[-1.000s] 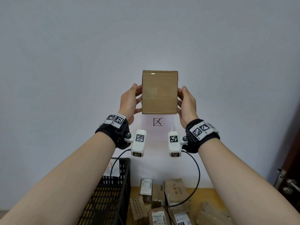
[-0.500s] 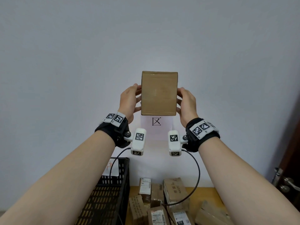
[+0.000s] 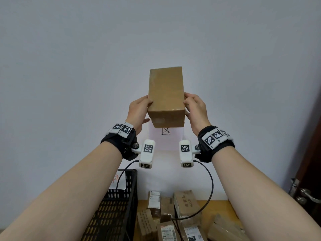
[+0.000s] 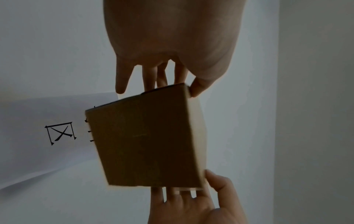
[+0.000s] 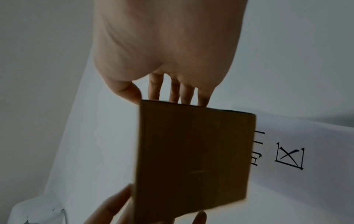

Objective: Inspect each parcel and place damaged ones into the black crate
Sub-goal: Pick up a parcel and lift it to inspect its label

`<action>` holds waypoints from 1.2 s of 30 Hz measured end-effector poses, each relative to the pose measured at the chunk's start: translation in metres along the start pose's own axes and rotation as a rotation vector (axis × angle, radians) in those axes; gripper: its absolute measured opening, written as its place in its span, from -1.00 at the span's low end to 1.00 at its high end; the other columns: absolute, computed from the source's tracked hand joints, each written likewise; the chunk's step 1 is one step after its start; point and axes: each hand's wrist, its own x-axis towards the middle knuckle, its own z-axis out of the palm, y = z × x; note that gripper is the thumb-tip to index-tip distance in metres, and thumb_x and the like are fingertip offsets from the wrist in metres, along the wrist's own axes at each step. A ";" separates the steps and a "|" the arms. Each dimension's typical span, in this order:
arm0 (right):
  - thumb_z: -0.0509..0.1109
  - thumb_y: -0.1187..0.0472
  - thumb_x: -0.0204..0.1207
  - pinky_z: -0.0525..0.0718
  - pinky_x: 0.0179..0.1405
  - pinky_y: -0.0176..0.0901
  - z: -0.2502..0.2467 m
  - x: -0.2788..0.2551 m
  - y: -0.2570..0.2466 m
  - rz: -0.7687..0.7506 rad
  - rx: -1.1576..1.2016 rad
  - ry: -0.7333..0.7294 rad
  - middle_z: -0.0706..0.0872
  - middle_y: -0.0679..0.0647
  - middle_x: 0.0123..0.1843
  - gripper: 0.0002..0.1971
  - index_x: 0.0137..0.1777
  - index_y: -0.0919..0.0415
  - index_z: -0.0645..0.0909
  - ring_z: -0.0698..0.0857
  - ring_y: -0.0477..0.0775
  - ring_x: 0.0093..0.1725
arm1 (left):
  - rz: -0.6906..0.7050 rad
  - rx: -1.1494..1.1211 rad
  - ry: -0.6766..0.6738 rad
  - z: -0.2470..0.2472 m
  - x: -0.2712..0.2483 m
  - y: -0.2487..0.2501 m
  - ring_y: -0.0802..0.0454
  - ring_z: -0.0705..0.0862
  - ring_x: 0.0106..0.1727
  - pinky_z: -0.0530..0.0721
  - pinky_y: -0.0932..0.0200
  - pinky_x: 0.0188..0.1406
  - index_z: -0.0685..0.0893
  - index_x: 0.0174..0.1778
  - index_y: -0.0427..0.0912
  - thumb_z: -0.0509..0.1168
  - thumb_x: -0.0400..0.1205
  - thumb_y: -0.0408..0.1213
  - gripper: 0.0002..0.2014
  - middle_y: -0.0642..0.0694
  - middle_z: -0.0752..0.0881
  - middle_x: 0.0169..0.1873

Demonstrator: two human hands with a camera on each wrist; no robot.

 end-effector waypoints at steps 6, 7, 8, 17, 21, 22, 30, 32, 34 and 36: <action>0.20 0.56 0.53 0.65 -0.16 -0.26 0.000 0.000 0.004 -0.096 -0.094 0.014 0.66 -0.01 0.05 -0.31 0.55 -0.10 0.51 0.67 -0.03 -0.09 | 0.068 0.016 0.019 -0.002 -0.004 0.000 0.16 0.81 -0.13 0.76 0.16 -0.25 0.61 0.36 -0.02 0.13 0.58 -0.71 -0.42 0.01 0.82 0.18; 0.15 0.57 0.53 0.62 -0.15 -0.24 0.001 0.000 0.004 -0.085 -0.089 0.007 0.62 -0.02 -0.05 -0.23 0.64 -0.12 0.46 0.63 -0.02 -0.10 | 0.087 0.029 0.037 -0.002 -0.004 0.001 0.21 0.79 -0.23 0.73 0.19 -0.35 0.59 0.34 0.03 0.09 0.59 -0.70 -0.41 0.00 0.82 0.13; 0.12 0.57 0.52 0.60 -0.10 -0.18 0.000 0.001 0.004 -0.065 -0.080 0.000 0.59 -0.04 -0.14 -0.20 0.68 -0.11 0.46 0.60 0.01 -0.08 | 0.088 0.035 0.053 -0.001 -0.005 0.004 0.19 0.77 -0.23 0.72 0.17 -0.32 0.58 0.32 0.09 0.07 0.61 -0.64 -0.44 0.02 0.81 0.06; 0.19 0.28 0.70 0.68 -0.13 -0.18 0.008 -0.004 -0.005 0.003 0.108 0.012 0.83 -0.05 -0.02 -0.69 0.17 0.12 0.79 0.77 -0.01 0.00 | -0.079 -0.053 0.004 -0.008 0.000 0.000 0.03 0.77 0.23 0.55 -0.37 0.36 0.63 0.02 0.00 -0.01 0.75 0.39 -0.45 0.08 0.84 0.04; 0.26 0.20 0.73 0.66 -0.22 -0.18 0.008 -0.004 -0.002 0.039 0.098 0.008 0.83 -0.05 0.01 -0.82 -0.04 0.12 0.69 0.75 0.00 -0.02 | -0.026 -0.082 -0.028 -0.007 -0.003 0.002 -0.04 0.75 0.10 0.77 -0.31 0.24 0.75 0.08 0.19 0.10 0.73 0.11 -0.70 0.07 0.79 -0.03; 0.27 0.20 0.74 0.67 -0.21 -0.19 0.008 -0.005 -0.001 0.040 0.091 0.007 0.83 -0.04 0.02 -0.82 -0.06 0.11 0.67 0.76 -0.01 -0.04 | -0.021 -0.085 -0.036 -0.006 -0.003 0.004 -0.03 0.73 0.08 0.77 -0.30 0.24 0.76 0.09 0.20 0.12 0.71 0.10 -0.70 0.07 0.78 -0.03; 0.24 0.17 0.75 0.74 -0.13 -0.14 0.009 -0.008 -0.003 0.026 0.023 0.035 0.87 -0.07 0.13 -0.77 0.07 0.07 0.75 0.80 -0.03 -0.07 | -0.079 -0.066 -0.015 -0.005 -0.004 0.010 0.07 0.76 0.08 0.73 -0.09 0.17 0.77 0.26 0.13 0.03 0.76 0.37 -0.47 0.13 0.81 0.17; 0.23 0.17 0.75 0.71 -0.19 -0.10 0.009 -0.010 -0.003 0.041 0.008 0.044 0.86 -0.09 0.04 -0.78 0.03 0.08 0.73 0.78 -0.04 -0.19 | -0.094 -0.051 -0.016 -0.004 -0.005 0.009 0.06 0.77 0.04 0.73 -0.05 0.13 0.76 0.22 0.11 0.04 0.76 0.36 -0.47 0.11 0.82 0.14; 0.25 0.16 0.75 0.66 -0.25 -0.10 0.008 -0.011 -0.002 0.055 -0.001 0.048 0.83 -0.11 -0.08 -0.81 -0.04 0.09 0.67 0.75 -0.05 -0.28 | -0.101 -0.043 -0.009 -0.002 -0.006 0.009 0.07 0.77 -0.02 0.74 0.01 0.06 0.76 0.15 0.12 0.06 0.76 0.34 -0.52 0.12 0.82 0.04; 0.26 0.14 0.76 0.64 -0.26 -0.10 0.008 -0.011 -0.001 0.063 -0.005 0.044 0.80 -0.12 -0.13 -0.84 -0.05 0.10 0.62 0.73 -0.05 -0.30 | -0.105 -0.039 -0.008 -0.001 -0.006 0.007 0.07 0.76 -0.02 0.74 -0.01 0.08 0.76 0.13 0.13 0.07 0.76 0.34 -0.53 0.13 0.81 0.00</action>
